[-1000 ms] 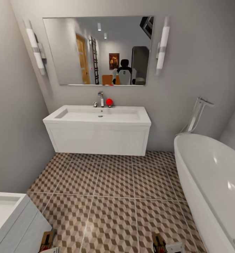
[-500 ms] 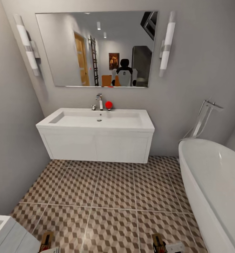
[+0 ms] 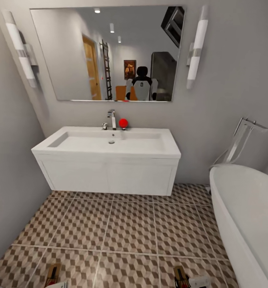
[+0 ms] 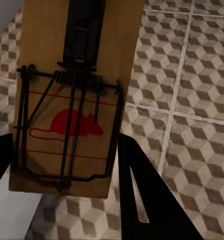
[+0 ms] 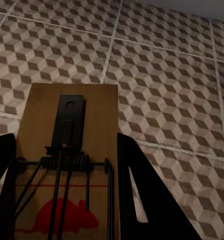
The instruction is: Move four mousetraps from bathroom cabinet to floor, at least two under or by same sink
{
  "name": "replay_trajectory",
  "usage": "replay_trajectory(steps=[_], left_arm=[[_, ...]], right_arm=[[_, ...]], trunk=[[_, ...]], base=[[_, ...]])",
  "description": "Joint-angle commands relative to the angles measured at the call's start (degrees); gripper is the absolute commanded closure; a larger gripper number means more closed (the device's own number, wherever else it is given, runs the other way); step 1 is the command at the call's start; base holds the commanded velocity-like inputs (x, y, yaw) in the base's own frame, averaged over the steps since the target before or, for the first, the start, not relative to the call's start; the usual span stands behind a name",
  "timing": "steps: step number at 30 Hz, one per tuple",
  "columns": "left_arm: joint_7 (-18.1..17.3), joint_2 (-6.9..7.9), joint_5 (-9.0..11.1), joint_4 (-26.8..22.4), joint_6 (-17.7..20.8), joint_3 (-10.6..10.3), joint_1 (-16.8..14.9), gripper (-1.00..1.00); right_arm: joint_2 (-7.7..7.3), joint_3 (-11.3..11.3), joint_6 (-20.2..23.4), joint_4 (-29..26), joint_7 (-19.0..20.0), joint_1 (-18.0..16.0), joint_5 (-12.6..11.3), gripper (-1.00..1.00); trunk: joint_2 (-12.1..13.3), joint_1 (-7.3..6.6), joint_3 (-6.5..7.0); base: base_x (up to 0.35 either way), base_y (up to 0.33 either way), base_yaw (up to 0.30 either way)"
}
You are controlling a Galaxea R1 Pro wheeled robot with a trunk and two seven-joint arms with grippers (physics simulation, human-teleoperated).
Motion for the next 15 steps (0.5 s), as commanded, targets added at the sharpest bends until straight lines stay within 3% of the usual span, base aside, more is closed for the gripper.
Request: replay_trajectory(steps=[1,15], left_arm=[[0.9,0.04,-0.2,-0.1,0.0,-0.5,0.0,1.0],[0.9,0.02,-0.2,-0.1,-0.1,-0.5,0.0,1.0]], right_arm=[[0.02,-0.2,-0.1,0.0,-0.3,0.0,0.5,1.0],[0.02,-0.2,-0.1,0.0,-0.3,0.0,0.5,1.0]], trunk=[[0.0,0.03,-0.05],[0.0,0.03,-0.05]], base=[[0.326,0.0,0.0],[0.325,0.0,0.0]])
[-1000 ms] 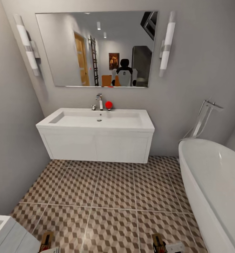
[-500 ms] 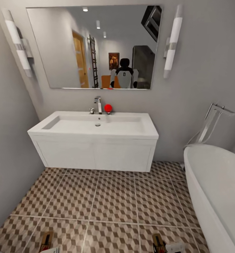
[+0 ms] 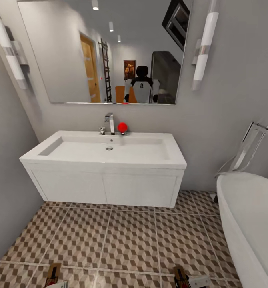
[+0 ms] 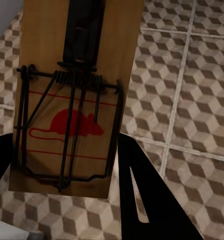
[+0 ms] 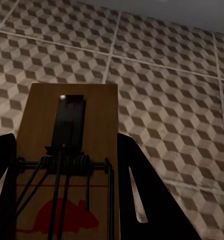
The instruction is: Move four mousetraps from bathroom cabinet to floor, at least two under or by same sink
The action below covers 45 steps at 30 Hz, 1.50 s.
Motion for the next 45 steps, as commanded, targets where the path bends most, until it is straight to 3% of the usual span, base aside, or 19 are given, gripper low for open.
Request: replay_trajectory(steps=[1,25,33,37,45], left_arm=[[0.9,0.04,-0.2,-0.1,0.0,-0.5,0.0,1.0],[0.9,-0.04,-0.3,-0.2,0.0,-0.5,0.0,1.0],[0.9,-0.04,-0.3,-0.2,-0.1,-0.5,0.0,1.0],[0.9,-0.04,-0.3,-0.2,-0.1,-0.5,0.0,1.0],[0.9,-0.04,-0.3,-0.2,-0.1,-0.5,0.0,1.0]], right_arm=[[0.02,-0.2,-0.1,0.0,-0.3,0.0,0.4,1.0],[0.02,-0.5,0.2,2.2,-0.1,0.2,0.3,1.0],[0.02,-0.5,0.3,3.1,-0.2,4.8,0.3,1.0],[0.03,-0.4,0.3,6.6,-0.3,7.9,0.3,1.0],[0.1,-0.6,0.3,7.2,-0.3,8.3,0.1,1.0]], trunk=[[0.0,0.03,-0.05],[0.0,0.03,-0.05],[0.0,0.03,-0.05],[0.0,0.03,-0.05],[0.0,0.03,-0.05]], base=[[0.299,0.0,0.0],[0.021,0.0,0.0],[0.0,0.0,0.0],[0.0,0.0,0.0],[0.0,0.0,0.0]])
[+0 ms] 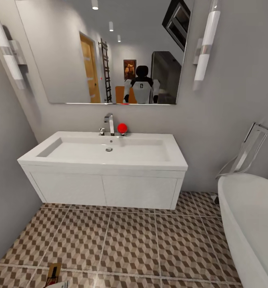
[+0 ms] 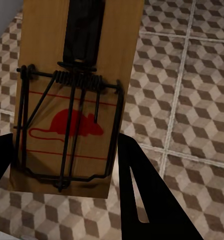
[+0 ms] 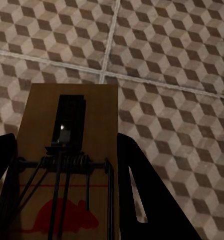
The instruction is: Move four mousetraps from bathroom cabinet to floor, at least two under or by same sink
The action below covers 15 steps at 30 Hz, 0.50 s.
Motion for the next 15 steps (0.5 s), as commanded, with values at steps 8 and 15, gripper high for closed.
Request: replay_trajectory(steps=[8,15], left_arm=[[0.9,0.04,-0.2,-0.1,0.0,-0.5,0.0,1.0],[0.9,0.04,-0.2,-0.1,0.0,-0.5,0.0,1.0]], right_arm=[[0.03,-0.1,-0.1,0.1,-0.3,0.0,0.5,1.0],[0.03,-0.1,-0.1,0.1,-0.3,0.0,0.5,1.0]], trunk=[[0.0,0.0,-0.05],[0.0,0.0,-0.05]], base=[[0.0,0.0,0.0],[0.0,0.0,0.0]])
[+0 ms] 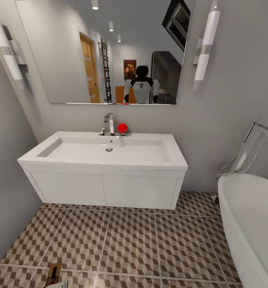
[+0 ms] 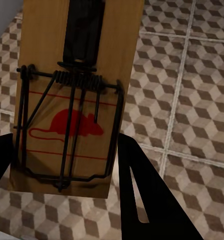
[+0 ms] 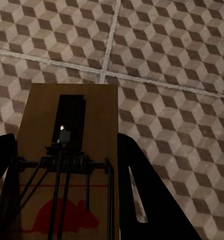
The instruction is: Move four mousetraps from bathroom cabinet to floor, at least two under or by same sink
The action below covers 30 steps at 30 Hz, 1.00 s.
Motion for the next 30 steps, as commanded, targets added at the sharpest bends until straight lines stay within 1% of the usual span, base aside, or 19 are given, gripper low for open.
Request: replay_trajectory(steps=[1,30], left_arm=[[0.9,0.01,-0.2,-0.1,0.0,-0.5,0.0,1.0],[0.8,-0.14,-0.2,-0.1,0.0,-0.5,0.0,1.0]], right_arm=[[0.01,-0.2,-0.1,0.0,-0.3,0.0,0.5,1.0],[0.01,-0.2,-0.1,0.0,-0.3,0.0,0.5,1.0]], trunk=[[0.0,0.0,-0.05],[0.0,0.0,-0.05]], base=[[0.0,0.0,0.0],[0.0,0.0,0.0]])
